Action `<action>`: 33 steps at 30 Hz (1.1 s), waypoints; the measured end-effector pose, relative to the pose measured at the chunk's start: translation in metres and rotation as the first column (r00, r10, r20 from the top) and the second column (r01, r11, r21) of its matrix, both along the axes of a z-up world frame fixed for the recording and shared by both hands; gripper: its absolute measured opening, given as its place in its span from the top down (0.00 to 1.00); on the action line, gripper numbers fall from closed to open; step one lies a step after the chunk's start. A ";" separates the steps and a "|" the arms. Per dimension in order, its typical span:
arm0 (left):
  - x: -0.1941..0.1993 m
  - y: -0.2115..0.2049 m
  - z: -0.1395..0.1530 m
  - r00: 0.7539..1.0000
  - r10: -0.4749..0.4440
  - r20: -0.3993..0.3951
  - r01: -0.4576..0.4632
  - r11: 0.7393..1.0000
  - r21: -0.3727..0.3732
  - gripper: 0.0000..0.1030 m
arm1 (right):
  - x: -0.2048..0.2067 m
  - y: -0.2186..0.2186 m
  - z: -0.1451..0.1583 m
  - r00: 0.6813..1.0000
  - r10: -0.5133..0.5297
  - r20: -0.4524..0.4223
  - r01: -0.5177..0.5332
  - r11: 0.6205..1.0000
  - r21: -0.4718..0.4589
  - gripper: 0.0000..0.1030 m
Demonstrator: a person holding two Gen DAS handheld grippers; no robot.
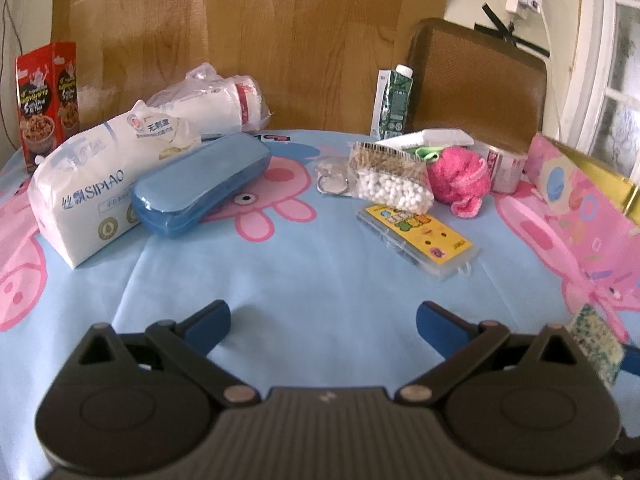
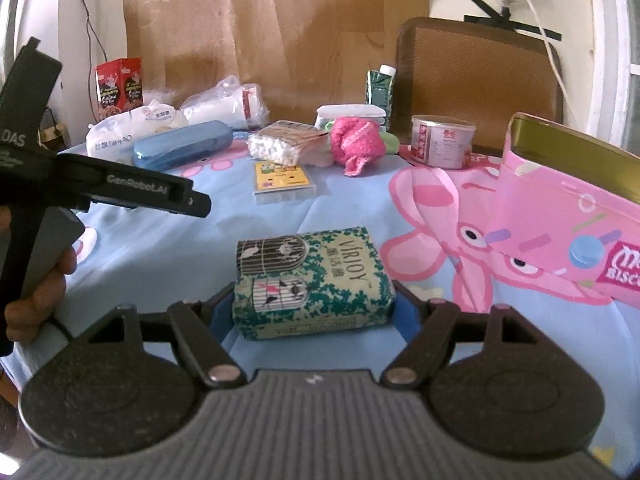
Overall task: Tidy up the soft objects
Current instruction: 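Carry the green-patterned box into the pink tin and open the right tool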
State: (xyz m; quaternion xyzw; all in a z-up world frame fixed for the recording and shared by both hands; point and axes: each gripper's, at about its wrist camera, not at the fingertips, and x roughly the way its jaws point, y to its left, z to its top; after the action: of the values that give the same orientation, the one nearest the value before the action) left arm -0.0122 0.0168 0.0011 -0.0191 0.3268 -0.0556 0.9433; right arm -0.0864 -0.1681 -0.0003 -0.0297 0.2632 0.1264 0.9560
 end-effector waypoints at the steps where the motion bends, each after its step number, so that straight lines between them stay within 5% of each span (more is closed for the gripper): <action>1: 0.000 -0.001 0.000 1.000 0.000 -0.003 0.000 1.000 0.009 0.00 | -0.001 0.000 -0.001 1.000 -0.005 0.006 0.005 1.000 0.000 0.20; 4: -0.005 -0.001 0.003 1.000 0.008 -0.024 -0.007 1.000 0.010 0.01 | -0.003 -0.001 -0.004 1.000 -0.008 0.024 0.008 1.000 0.003 0.18; 7: -0.023 0.009 0.013 0.999 -0.022 -0.042 0.017 0.993 -0.120 0.07 | -0.004 -0.003 -0.005 0.999 -0.001 0.034 0.001 1.000 0.007 0.17; 12: -0.042 0.001 0.033 0.983 -0.172 -0.061 0.150 0.951 -0.269 0.13 | -0.008 -0.004 -0.010 0.998 0.017 0.065 -0.018 1.000 0.011 0.15; 15: -0.042 -0.020 0.032 0.952 -0.293 -0.091 0.251 0.915 -0.317 0.27 | -0.008 -0.006 -0.010 0.997 0.025 0.072 -0.026 1.000 0.014 0.17; 19: -0.030 -0.052 0.015 0.916 -0.371 -0.152 0.310 0.895 -0.321 0.53 | -0.014 -0.006 -0.008 0.994 0.052 0.096 -0.053 0.999 0.008 0.27; 22: -0.031 -0.072 0.024 0.912 -0.394 -0.113 0.352 0.893 -0.280 0.55 | -0.020 -0.012 -0.002 0.989 0.006 0.149 -0.005 1.000 -0.006 0.28; 25: -0.026 -0.092 0.045 0.891 -0.453 -0.039 0.422 0.857 -0.296 0.57 | -0.024 -0.032 0.016 0.970 -0.070 0.232 0.062 0.997 0.040 0.28; 29: -0.004 -0.145 0.078 0.845 -0.535 0.025 0.517 0.802 -0.298 0.56 | -0.020 -0.066 0.042 0.918 -0.200 0.343 0.196 0.980 0.045 0.28; 33: 0.015 -0.196 0.097 0.834 -0.547 0.073 0.545 0.797 -0.261 0.48 | 0.001 -0.116 0.061 0.867 -0.364 0.341 0.357 0.930 0.083 0.22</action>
State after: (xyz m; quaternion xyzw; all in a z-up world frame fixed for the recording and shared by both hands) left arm 0.0032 -0.1794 0.0982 -0.0529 0.3105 -0.3691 0.8744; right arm -0.0857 -0.2837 0.0603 0.0063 0.0886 -0.0593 0.9943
